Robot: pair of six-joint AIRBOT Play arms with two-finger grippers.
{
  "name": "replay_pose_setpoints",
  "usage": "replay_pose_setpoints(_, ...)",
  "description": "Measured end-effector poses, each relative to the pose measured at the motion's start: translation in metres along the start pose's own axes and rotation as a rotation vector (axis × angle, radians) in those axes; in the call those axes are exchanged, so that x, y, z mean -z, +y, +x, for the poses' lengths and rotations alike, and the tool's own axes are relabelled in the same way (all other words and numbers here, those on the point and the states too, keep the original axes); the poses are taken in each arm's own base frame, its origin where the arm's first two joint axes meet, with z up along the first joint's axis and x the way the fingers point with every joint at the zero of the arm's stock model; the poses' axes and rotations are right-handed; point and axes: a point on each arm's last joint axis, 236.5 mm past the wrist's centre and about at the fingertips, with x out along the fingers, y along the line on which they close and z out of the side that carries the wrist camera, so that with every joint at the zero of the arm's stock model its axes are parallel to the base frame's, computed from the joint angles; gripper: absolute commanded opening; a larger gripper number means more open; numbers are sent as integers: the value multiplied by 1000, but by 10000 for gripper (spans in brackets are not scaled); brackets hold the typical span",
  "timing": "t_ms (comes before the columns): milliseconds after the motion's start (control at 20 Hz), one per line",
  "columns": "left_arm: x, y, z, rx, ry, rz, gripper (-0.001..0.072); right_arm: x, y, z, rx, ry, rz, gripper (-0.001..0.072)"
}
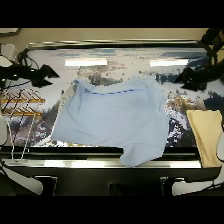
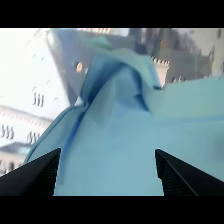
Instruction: Fold the clothes and pants, and hang the long-sleeved shirts on hangers.
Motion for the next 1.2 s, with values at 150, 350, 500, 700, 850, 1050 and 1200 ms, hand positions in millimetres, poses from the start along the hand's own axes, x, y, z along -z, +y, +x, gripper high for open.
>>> replay_pose_setpoints(150, 29, 19, -34, -19, 45, -38, 692, 75, -28, 3, -15, 131, 78, 485)
replay_pose_setpoints(350, 72, 32, -54, -31, 87, -74, 693, 187, -59, 34, 30, 296, 164, 484)
replay_pose_setpoints(500, 100, 39, -56, -35, 118, -82, 692, 240, -78, 57, 75, 337, 207, 484)
replay_pose_setpoints(700, 121, 44, -53, -34, 150, -72, 692, 270, -93, 78, 106, 338, 228, 482)
replay_pose_setpoints(850, 127, 46, -51, -34, 159, -65, 692, 274, -94, 89, 96, 314, 229, 482)
replay_pose_setpoints(1050, 130, 48, -51, -38, 164, -58, 693, 283, -89, 101, 50, 332, 256, 467)
replay_pose_setpoints(1200, 136, 54, -51, -58, 176, -54, 693, 286, -82, 112, 4, 319, 276, 240)
